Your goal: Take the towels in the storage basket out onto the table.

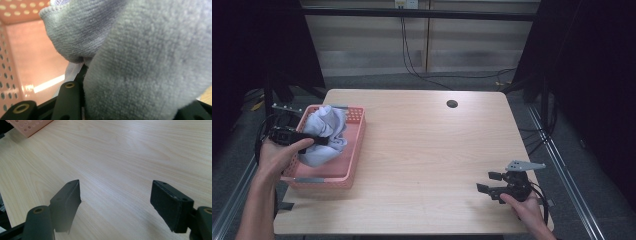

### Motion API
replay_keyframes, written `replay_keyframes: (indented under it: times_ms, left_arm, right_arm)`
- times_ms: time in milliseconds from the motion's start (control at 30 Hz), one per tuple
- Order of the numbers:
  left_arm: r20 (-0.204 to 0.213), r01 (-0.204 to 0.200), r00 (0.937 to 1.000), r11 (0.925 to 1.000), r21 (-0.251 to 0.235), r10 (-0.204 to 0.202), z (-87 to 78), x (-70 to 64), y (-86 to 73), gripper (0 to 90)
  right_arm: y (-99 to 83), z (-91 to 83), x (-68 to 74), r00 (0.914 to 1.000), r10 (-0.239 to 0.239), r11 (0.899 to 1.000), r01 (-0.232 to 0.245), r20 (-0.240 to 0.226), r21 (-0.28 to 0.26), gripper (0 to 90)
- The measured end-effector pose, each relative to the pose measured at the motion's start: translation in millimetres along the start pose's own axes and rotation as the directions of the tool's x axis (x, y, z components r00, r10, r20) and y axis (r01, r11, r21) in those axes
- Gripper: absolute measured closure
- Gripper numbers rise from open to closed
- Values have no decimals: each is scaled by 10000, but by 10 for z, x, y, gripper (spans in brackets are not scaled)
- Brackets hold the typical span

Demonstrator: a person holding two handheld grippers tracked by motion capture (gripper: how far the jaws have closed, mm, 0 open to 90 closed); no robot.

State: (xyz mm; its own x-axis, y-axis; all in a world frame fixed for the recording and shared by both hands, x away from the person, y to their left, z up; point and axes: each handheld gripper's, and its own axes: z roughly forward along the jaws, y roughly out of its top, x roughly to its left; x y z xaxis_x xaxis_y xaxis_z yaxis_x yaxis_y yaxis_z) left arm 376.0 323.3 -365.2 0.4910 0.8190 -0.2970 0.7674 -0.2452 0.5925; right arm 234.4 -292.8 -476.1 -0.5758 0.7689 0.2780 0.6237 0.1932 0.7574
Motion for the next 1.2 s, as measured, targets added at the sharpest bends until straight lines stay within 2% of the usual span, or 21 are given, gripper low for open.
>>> replay_keyframes:
  times_ms: [33,100,133,300,333,400,467,533,700,800,867,967,1000,1133,1200]
  left_arm:
    - [1,-214,9998,9997,-115,214,-17,-43,8,522]
    - [80,-196,9998,9991,-369,199,-46,-116,24,521]
    - [-50,-550,9985,9975,-434,549,-84,-186,49,521]
    - [-58,-754,9971,9944,-741,752,-133,-304,85,519]
    - [-65,-692,9976,9937,-881,689,-133,-345,83,519]
    - [-148,-850,9964,9914,-994,839,-135,-398,81,519]
    - [67,-778,9968,9899,-1186,791,-124,-449,88,519]
    - [45,-1014,9947,9881,-1158,1026,-128,-494,103,519]
    - [271,-1134,9926,9845,-1335,1181,-113,-624,135,513]
    - [346,-1499,9872,9797,-1329,1557,-25,-794,149,513]
    - [538,-1665,9832,9774,-1299,1747,52,-894,159,513]
    - [820,-2014,9740,9729,-1140,2113,181,-1057,206,512]
    - [875,-1986,9739,9727,-1197,2096,207,-1090,218,512]
    - [1402,-2063,9645,9697,-1306,2240,360,-1255,297,511]
    - [1457,-2127,9621,9688,-1269,2303,401,-1295,309,511]
  right_arm:
    - [0,-3,0,10000,22,10000,-22,3,-11,241]
    - [-1,-10,-3,10000,-42,9999,42,27,-102,241]
    - [1,-13,-1,10000,-27,9999,27,-3,-113,241]
    - [0,-15,6,10000,-15,10000,15,-31,-68,241]
    - [0,-16,0,10000,-60,9999,60,-28,-101,240]
    - [0,-17,-1,10000,-50,9999,50,-40,-106,240]
    - [-1,-17,0,10000,-28,9999,27,-57,-151,240]
    - [-1,-15,1,10000,-38,9999,37,-54,-141,240]
    - [0,-24,-1,10000,-43,9998,41,-75,-208,239]
    - [0,-17,-3,9999,-69,9999,68,-76,-151,239]
    - [0,-17,0,10000,-48,9999,47,-87,-163,239]
    - [-3,-25,1,10000,-8,9999,7,-76,-159,239]
    - [-4,-27,-2,9999,-44,9998,42,-98,-189,238]
    - [-4,-38,-5,9998,-57,9997,53,-175,-247,234]
    - [-5,-39,-5,9999,-55,9997,51,-154,-256,234]
